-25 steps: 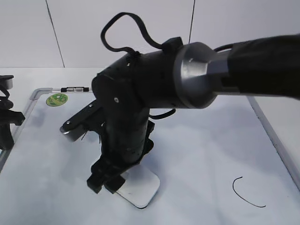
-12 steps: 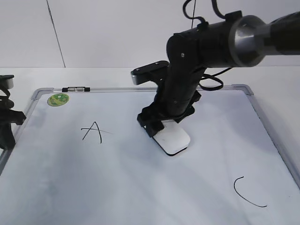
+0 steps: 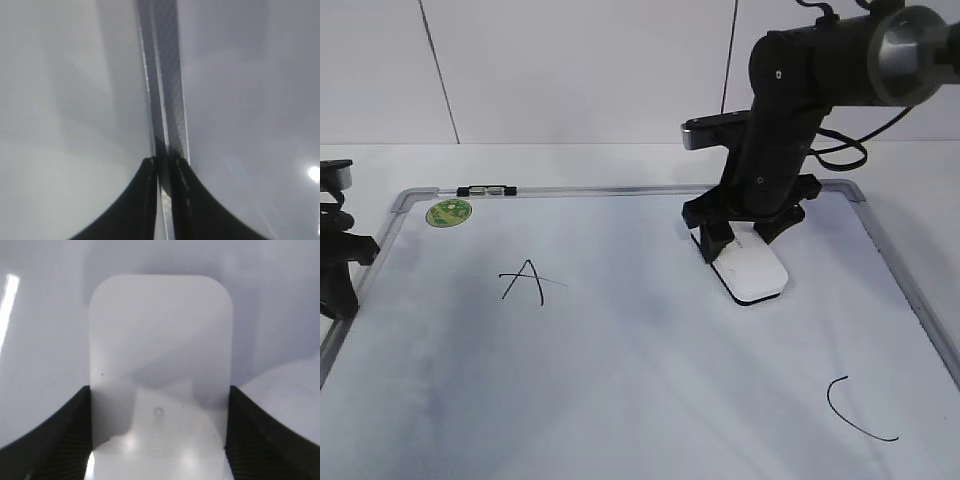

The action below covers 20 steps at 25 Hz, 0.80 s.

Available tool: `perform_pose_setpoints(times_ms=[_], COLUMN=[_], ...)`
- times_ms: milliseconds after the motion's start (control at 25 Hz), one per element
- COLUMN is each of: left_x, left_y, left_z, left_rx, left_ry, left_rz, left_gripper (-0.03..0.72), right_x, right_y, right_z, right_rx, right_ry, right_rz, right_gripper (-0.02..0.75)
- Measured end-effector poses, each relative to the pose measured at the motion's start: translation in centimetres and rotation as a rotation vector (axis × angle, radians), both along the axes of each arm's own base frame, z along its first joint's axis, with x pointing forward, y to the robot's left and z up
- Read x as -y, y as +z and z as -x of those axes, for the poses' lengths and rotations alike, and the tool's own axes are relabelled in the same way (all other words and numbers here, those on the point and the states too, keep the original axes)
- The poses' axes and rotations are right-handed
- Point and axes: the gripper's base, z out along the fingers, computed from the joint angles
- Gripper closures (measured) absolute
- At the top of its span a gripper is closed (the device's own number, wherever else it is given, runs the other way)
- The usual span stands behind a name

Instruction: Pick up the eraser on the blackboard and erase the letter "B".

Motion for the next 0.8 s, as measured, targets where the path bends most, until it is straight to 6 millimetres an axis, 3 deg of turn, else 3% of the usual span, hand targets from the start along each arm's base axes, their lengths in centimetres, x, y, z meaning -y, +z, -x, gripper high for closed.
perform_pose_setpoints(times_ms=[600, 800], left_x=[0.0, 0.0], left_y=[0.0, 0.0], left_z=[0.1, 0.1], left_rx=[-0.008, -0.010], left_ry=[0.000, 0.000], left_rz=[0.002, 0.003], left_gripper=[0.639, 0.639], right_x=[3.6, 6.2], right_y=[3.5, 5.3], right_z=[2.0, 1.8], right_rx=[-0.104, -0.067], right_ry=[-0.054, -0.129], right_rz=[0.140, 0.124], right_gripper=[0.218, 0.218])
